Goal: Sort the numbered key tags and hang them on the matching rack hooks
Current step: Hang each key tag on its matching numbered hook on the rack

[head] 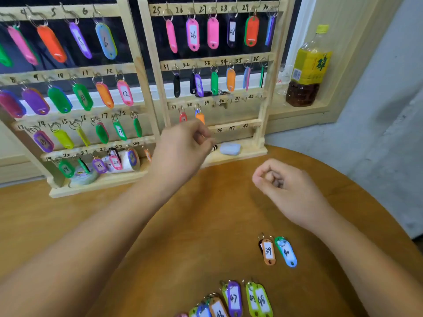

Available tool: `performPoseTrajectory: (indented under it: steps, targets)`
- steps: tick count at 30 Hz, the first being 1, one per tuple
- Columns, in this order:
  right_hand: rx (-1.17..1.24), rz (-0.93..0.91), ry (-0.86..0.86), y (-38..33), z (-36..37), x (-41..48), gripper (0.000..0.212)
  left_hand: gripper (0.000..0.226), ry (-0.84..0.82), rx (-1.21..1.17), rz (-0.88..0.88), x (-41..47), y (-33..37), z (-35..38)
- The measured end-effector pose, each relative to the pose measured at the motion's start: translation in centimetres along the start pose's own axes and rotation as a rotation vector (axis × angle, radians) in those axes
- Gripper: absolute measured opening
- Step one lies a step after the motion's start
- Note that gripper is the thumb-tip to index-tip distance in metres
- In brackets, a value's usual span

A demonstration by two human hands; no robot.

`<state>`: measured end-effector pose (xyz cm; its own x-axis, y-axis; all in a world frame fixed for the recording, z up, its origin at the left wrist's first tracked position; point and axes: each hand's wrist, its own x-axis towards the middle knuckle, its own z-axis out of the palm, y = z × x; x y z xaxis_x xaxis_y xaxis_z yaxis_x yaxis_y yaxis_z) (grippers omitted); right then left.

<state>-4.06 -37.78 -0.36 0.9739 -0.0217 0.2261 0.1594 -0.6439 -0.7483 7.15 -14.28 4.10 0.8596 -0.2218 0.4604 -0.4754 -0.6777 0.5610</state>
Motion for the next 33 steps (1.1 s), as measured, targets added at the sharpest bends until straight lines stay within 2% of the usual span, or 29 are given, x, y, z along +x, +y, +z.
performPoseTrajectory:
  steps: [6,10,14,18,26,33]
  targets:
    - [-0.105,0.068,-0.168,2.3,-0.3,-4.2,0.010,0.013,-0.374,-0.035,0.094,-6.6,2.0,3.8]
    - [-0.149,0.102,-0.222,2.9,-0.8,-5.5,0.010,0.012,-0.501,-0.073,0.111,-9.0,2.5,5.4]
    - [-0.225,0.105,-0.288,3.1,-0.7,-6.1,0.015,0.014,-0.597,-0.083,0.053,-10.8,2.5,6.6]
    - [-0.292,0.093,-0.324,3.6,-0.5,-6.1,0.017,0.024,-0.650,-0.105,0.014,-11.7,2.6,7.4]
    - [-0.287,0.152,-0.323,3.5,-0.3,-6.0,0.014,0.013,-0.655,-0.090,-0.021,-11.9,3.2,8.2]
    - [-0.263,0.157,-0.347,3.4,0.2,-5.9,0.012,0.015,-0.700,-0.094,-0.062,-11.5,2.9,8.1]
